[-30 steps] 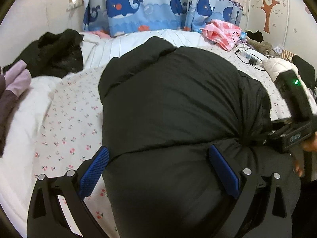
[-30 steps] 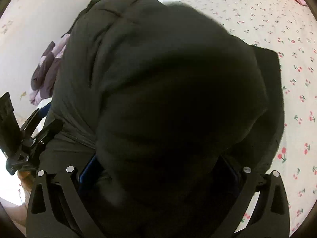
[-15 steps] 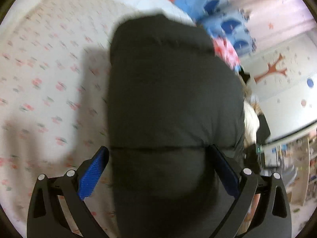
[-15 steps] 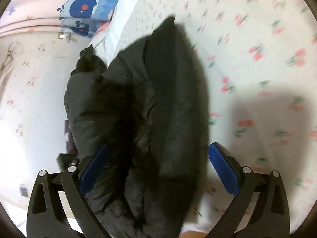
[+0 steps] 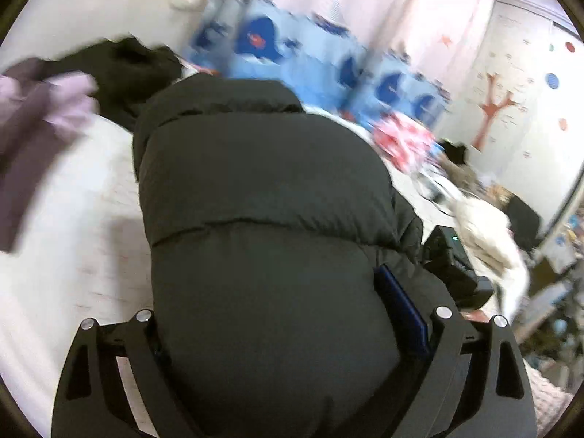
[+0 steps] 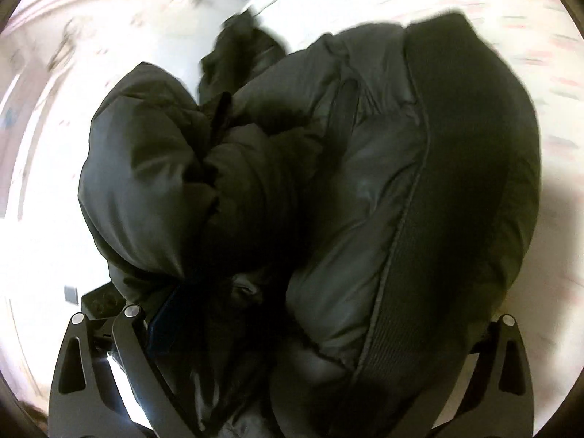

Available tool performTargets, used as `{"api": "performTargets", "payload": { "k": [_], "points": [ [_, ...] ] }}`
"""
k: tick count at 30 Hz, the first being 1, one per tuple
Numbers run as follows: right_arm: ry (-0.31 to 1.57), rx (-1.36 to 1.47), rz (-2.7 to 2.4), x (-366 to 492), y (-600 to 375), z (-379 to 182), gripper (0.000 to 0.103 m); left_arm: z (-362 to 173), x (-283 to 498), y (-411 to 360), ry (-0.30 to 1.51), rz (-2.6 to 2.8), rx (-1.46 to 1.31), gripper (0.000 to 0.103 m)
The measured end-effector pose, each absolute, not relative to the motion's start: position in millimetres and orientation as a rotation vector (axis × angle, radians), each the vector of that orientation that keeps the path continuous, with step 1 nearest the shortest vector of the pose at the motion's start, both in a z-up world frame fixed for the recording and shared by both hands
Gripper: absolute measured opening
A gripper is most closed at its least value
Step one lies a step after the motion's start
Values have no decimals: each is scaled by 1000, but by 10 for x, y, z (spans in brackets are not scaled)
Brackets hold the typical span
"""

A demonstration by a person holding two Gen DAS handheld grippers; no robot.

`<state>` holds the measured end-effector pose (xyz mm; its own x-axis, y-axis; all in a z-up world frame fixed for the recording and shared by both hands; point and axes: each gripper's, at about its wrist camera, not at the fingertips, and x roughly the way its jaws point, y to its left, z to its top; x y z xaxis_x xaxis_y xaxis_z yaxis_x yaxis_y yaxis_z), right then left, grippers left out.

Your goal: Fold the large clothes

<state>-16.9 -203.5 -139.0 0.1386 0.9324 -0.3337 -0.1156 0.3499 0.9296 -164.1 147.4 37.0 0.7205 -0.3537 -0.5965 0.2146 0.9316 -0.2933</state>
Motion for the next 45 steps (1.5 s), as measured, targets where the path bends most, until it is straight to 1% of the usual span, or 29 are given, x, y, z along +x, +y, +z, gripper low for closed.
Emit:
{"api": "performTargets", "payload": {
  "k": [1,3,4,5,7,8,9,12,14,17,19,21,22,23,25,28,30,32,33,35,36,38,40,42,43,45],
  "points": [
    [1196,856,919,-116,-1777,-1383,97,318,-1610,1636,713,-283,-229,88],
    [1282,745,830,-67,-1475,-1463,97,49,-1500,1991,829,-198,-312,88],
    [1310,708,787,-63,-1400,-1507,97,-187,-1416,2161,923,-148,-371,88],
    [1312,705,776,-76,-1387,-1517,97,-404,-1358,2307,993,-103,-431,88],
    [1284,676,741,-131,-1472,-1423,97,-490,-1377,2451,1017,-115,-490,89],
    [1250,651,721,-184,-1530,-1353,97,-439,-1403,2468,1006,-131,-481,89],
    [1175,612,703,-271,-1620,-1181,97,-343,-1453,2468,974,-126,-452,89],
    [990,494,704,-325,-1622,-653,97,-11,-1616,2441,813,-68,-372,89],
    [931,428,741,-343,-1468,-394,97,157,-1648,2440,702,-27,-346,89],
    [877,314,770,-307,-1087,-156,97,253,-1596,2367,646,-25,-352,89],
    [922,260,713,-114,-890,-215,97,252,-1441,2279,659,-13,-323,94],
    [1039,258,663,17,-947,-435,97,88,-1291,2196,750,-4,-274,96],
    [1083,261,662,6,-1006,-544,97,-47,-1204,2121,819,0,-231,96],
    [1128,283,668,-64,-1125,-682,97,-120,-1187,2059,844,8,-194,96],
    [1228,331,680,-238,-1335,-974,97,-150,-1199,1953,856,6,-121,96],
    [1298,360,738,-527,-1620,-1127,97,-41,-1217,1968,843,-53,-146,96],
    [1209,374,695,-544,-1816,-909,97,-32,-1189,2035,837,-61,-202,96],
    [1030,371,633,-532,-1981,-505,97,-41,-1165,2078,839,-55,-233,96],
    [911,374,628,-529,-2003,-245,97,-26,-1151,2108,828,-53,-256,96],
    [766,333,649,-545,-1884,125,97,27,-1160,2186,783,-45,-318,96],
    [730,291,678,-512,-1720,249,97,40,-1216,2203,765,-34,-339,96],
    [717,206,704,-416,-1431,301,97,59,-1214,2286,736,-10,-386,96],
    [779,134,694,-256,-1054,87,97,49,-1199,2297,735,-1,-406,96],
    [866,100,661,-74,-780,-290,97,-8,-1141,2242,766,15,-378,96],
    [910,82,639,24,-695,-563,97,-48,-1107,2190,786,27,-349,96],
    [984,194,672,211,-684,-1023,97,-104,-1060,2084,812,39,-288,96]
  ]
}}
